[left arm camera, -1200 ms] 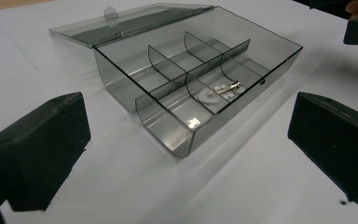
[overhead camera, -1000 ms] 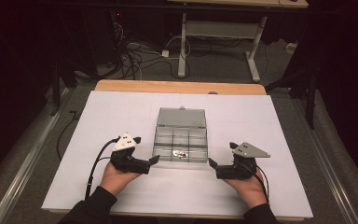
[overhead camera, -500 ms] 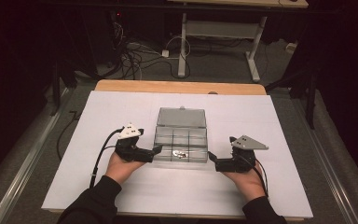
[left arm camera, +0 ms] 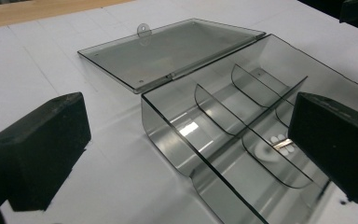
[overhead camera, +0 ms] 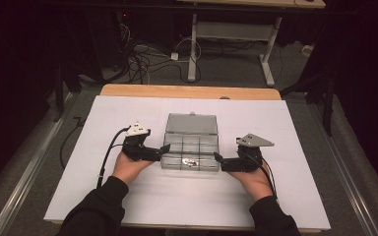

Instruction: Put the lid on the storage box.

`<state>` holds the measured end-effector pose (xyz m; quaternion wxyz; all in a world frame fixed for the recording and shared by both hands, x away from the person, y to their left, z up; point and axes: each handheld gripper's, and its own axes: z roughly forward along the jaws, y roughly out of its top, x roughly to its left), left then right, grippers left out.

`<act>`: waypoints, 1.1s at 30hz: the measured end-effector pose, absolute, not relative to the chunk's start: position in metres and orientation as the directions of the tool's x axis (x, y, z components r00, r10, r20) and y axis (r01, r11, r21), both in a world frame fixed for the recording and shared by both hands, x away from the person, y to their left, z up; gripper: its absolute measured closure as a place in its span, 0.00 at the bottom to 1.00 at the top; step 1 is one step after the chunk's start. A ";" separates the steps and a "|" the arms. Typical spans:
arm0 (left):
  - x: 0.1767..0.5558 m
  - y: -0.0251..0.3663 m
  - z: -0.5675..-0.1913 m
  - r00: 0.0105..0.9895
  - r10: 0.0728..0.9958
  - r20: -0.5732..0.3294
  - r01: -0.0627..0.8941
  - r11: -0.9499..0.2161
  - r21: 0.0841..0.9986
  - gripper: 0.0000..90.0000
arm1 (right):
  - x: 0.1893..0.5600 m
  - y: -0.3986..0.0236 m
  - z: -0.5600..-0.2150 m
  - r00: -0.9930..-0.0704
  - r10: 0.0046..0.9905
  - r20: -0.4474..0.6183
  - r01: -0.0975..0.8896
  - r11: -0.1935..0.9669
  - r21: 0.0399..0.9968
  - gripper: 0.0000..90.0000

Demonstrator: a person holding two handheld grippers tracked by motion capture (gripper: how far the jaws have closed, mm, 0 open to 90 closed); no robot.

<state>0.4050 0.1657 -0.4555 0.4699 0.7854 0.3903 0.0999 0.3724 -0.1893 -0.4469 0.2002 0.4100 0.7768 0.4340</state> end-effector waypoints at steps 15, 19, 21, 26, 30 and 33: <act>0.430 0.160 -0.454 0.658 0.715 -0.235 0.544 -0.236 0.805 0.00 | 0.420 -0.175 -0.450 -0.560 0.825 0.080 0.531 0.283 0.799 0.06; 0.438 0.164 -0.455 0.646 0.727 -0.231 0.552 -0.237 0.799 0.00 | 0.428 -0.178 -0.448 -0.546 0.833 0.095 0.542 0.264 0.798 0.07; 0.441 0.166 -0.457 0.641 0.734 -0.223 0.552 -0.239 0.799 0.00 | 0.431 -0.179 -0.447 -0.542 0.836 0.089 0.545 0.269 0.794 0.07; 0.439 0.169 -0.461 0.633 0.738 -0.234 0.561 -0.229 0.795 0.00 | 0.441 -0.181 -0.447 -0.531 0.842 0.095 0.557 0.263 0.787 0.12; 0.432 0.169 -0.463 0.636 0.735 -0.233 0.562 -0.234 0.794 0.00 | 0.451 -0.180 -0.447 -0.530 0.841 0.107 0.570 0.260 0.780 0.17; 0.424 0.171 -0.465 0.633 0.739 -0.232 0.561 -0.230 0.796 0.00 | 0.459 -0.177 -0.447 -0.521 0.845 0.119 0.584 0.251 0.772 0.19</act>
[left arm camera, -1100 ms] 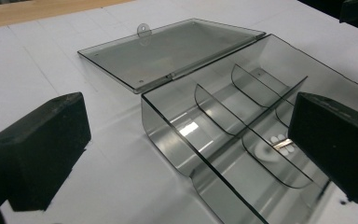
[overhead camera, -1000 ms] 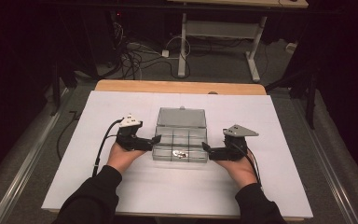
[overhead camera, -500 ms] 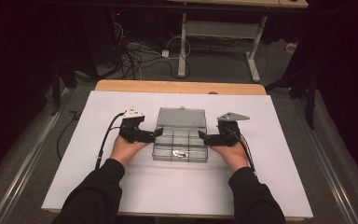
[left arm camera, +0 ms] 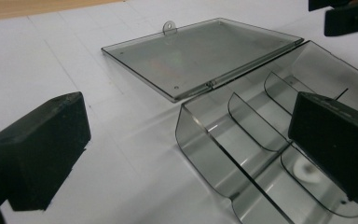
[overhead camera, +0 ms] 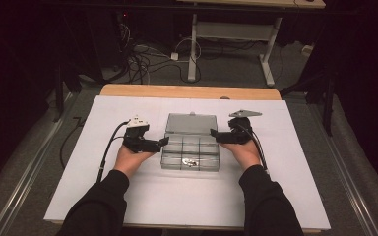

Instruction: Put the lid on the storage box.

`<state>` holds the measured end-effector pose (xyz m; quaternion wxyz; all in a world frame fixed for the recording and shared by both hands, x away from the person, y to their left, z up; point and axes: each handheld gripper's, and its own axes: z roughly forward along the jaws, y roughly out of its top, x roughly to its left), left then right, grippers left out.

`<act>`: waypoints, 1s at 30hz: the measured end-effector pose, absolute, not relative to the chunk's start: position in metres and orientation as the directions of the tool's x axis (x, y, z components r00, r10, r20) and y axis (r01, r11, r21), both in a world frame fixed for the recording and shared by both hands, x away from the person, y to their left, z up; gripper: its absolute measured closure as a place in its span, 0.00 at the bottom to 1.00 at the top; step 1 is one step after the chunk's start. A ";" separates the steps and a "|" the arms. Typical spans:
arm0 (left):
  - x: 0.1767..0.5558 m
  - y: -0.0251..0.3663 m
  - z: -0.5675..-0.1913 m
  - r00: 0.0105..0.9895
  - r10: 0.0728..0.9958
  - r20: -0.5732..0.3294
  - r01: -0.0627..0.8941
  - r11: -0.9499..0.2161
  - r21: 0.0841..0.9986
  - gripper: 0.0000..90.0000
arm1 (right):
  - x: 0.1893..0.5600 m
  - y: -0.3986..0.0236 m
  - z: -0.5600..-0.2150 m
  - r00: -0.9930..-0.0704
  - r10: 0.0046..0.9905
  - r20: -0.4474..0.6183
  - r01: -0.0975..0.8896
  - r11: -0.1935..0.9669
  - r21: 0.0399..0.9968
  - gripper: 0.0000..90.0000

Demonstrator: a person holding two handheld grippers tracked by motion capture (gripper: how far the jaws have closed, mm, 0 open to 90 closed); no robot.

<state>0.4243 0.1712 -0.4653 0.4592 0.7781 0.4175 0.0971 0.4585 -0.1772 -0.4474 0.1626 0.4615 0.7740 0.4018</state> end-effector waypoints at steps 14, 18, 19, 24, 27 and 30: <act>0.390 0.183 -0.474 0.633 0.739 -0.231 0.566 -0.239 0.789 0.00 | 0.491 -0.166 -0.462 -0.497 0.847 0.191 0.656 0.222 0.721 0.35; 0.380 0.188 -0.473 0.637 0.736 -0.229 0.557 -0.234 0.797 0.00 | 0.496 -0.167 -0.466 -0.487 0.845 0.221 0.681 0.209 0.702 0.33; 0.379 0.189 -0.473 0.637 0.736 -0.229 0.556 -0.233 0.797 0.00 | 0.496 -0.166 -0.467 -0.479 0.847 0.231 0.694 0.204 0.691 0.33; 0.377 0.193 -0.474 0.635 0.736 -0.235 0.567 -0.237 0.789 0.00 | 0.502 -0.162 -0.471 -0.478 0.837 0.266 0.720 0.200 0.664 0.28; 0.377 0.195 -0.474 0.631 0.739 -0.234 0.567 -0.235 0.789 0.00 | 0.503 -0.157 -0.473 -0.476 0.833 0.282 0.731 0.196 0.653 0.24; 0.377 0.195 -0.473 0.631 0.740 -0.233 0.565 -0.233 0.792 0.00 | 0.504 -0.157 -0.475 -0.470 0.831 0.297 0.744 0.192 0.640 0.22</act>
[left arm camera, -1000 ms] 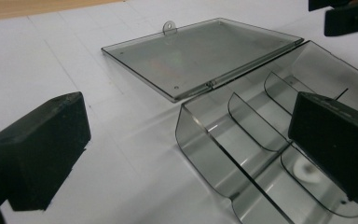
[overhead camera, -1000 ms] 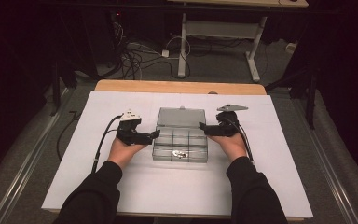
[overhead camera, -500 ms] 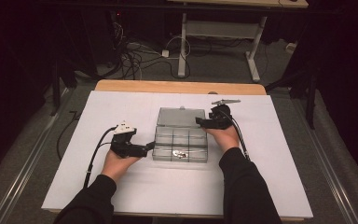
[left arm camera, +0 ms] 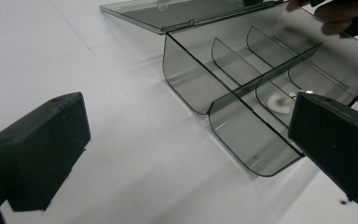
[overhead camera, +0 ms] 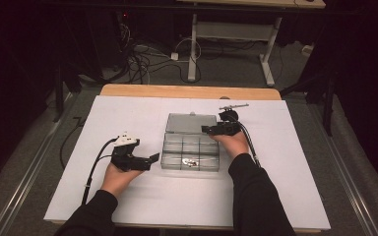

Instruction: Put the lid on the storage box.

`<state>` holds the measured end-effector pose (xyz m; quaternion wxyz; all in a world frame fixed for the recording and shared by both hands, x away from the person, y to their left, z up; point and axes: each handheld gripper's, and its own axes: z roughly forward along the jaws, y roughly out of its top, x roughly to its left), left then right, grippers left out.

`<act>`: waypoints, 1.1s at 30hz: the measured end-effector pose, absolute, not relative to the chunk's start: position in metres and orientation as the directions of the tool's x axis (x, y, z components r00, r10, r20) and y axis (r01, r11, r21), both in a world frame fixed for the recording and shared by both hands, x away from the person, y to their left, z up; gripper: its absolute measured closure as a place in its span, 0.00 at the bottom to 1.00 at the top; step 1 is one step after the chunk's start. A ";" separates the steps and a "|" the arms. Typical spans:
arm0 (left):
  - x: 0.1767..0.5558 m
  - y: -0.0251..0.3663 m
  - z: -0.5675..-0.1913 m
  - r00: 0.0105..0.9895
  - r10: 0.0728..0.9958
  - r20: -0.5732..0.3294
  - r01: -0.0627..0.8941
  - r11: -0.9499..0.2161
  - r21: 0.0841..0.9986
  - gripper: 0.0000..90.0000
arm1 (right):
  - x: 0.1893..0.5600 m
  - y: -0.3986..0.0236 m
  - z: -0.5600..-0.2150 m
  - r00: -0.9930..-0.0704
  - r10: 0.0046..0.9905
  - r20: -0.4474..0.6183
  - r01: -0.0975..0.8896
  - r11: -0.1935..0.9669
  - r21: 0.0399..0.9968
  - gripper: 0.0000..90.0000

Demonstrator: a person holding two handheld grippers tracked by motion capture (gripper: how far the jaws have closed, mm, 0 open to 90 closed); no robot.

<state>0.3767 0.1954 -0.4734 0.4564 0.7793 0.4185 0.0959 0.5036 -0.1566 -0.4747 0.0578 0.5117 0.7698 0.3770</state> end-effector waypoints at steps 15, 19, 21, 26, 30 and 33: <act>0.378 0.196 -0.475 0.628 0.742 -0.234 0.570 -0.234 0.788 0.00 | 0.504 -0.160 -0.477 -0.438 0.817 0.375 0.786 0.146 0.600 0.22; 0.380 0.195 -0.476 0.632 0.737 -0.239 0.574 -0.238 0.783 0.00 | 0.504 -0.162 -0.479 -0.428 0.811 0.399 0.798 0.132 0.588 0.22; 0.382 0.195 -0.477 0.630 0.737 -0.245 0.579 -0.235 0.781 0.00 | 0.505 -0.163 -0.480 -0.420 0.804 0.421 0.806 0.118 0.580 0.23; 0.385 0.193 -0.477 0.633 0.733 -0.249 0.580 -0.237 0.779 0.00 | 0.506 -0.163 -0.482 -0.420 0.791 0.445 0.812 0.110 0.573 0.24; 0.387 0.191 -0.477 0.637 0.730 -0.249 0.581 -0.241 0.778 0.00 | 0.505 -0.163 -0.481 -0.418 0.790 0.448 0.813 0.106 0.572 0.26; 0.387 0.191 -0.476 0.636 0.729 -0.251 0.580 -0.238 0.779 0.00 | 0.504 -0.163 -0.481 -0.424 0.786 0.450 0.808 0.105 0.579 0.29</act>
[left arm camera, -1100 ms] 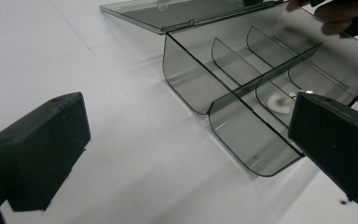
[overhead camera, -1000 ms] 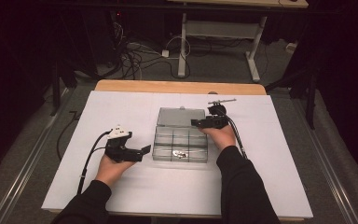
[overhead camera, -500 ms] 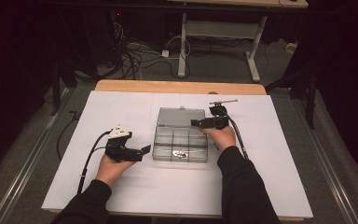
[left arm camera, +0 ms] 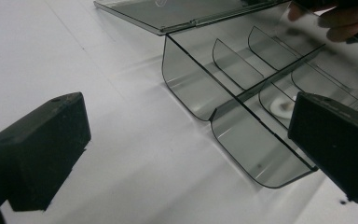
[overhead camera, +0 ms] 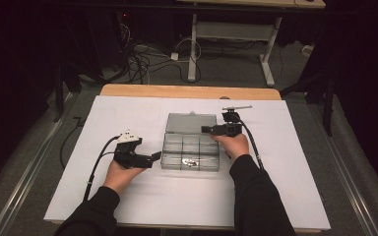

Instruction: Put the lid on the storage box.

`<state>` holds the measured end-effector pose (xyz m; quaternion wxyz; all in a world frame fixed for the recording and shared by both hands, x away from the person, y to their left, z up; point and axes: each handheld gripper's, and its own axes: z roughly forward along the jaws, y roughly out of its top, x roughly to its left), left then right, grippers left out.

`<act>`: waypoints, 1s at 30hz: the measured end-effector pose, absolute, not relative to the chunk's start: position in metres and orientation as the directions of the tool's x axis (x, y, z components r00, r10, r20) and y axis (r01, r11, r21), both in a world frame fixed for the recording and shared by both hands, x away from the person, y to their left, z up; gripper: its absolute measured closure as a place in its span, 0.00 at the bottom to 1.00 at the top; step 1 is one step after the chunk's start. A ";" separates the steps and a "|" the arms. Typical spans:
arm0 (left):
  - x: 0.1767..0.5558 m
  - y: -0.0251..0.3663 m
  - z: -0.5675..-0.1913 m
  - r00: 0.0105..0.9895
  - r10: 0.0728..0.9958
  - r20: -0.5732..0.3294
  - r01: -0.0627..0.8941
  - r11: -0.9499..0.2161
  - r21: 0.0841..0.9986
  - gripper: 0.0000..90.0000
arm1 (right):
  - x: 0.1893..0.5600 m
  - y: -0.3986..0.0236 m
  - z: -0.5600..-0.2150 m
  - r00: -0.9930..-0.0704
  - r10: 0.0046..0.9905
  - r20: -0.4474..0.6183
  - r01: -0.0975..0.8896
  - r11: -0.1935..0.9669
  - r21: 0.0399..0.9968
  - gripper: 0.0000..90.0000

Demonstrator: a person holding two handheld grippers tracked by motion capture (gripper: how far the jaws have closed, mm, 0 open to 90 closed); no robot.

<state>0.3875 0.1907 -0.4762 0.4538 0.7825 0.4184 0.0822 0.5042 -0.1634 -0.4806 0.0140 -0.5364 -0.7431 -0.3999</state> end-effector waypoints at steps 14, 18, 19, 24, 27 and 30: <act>0.409 0.181 -0.471 0.632 0.734 -0.247 0.595 -0.256 0.762 0.01 | 0.490 -0.167 -0.470 -0.481 0.797 0.366 0.727 0.128 0.675 0.51; 0.422 0.173 -0.467 0.628 0.737 -0.248 0.597 -0.252 0.761 0.02 | 0.487 -0.168 -0.467 -0.495 0.802 0.336 0.704 0.143 0.696 0.56; 0.426 0.170 -0.465 0.627 0.736 -0.254 0.601 -0.249 0.760 0.03 | 0.486 -0.168 -0.466 -0.502 0.800 0.329 0.696 0.148 0.703 0.57; 0.445 0.154 -0.464 0.627 0.735 -0.258 0.609 -0.256 0.751 0.04 | 0.483 -0.168 -0.465 -0.512 0.803 0.305 0.677 0.159 0.718 0.59; 0.455 0.145 -0.462 0.624 0.736 -0.262 0.612 -0.253 0.749 0.07 | 0.481 -0.169 -0.465 -0.516 0.805 0.293 0.666 0.162 0.728 0.61; 0.461 0.136 -0.461 0.633 0.732 -0.251 0.606 -0.267 0.749 0.11 | 0.478 -0.169 -0.464 -0.523 0.807 0.274 0.651 0.171 0.740 0.63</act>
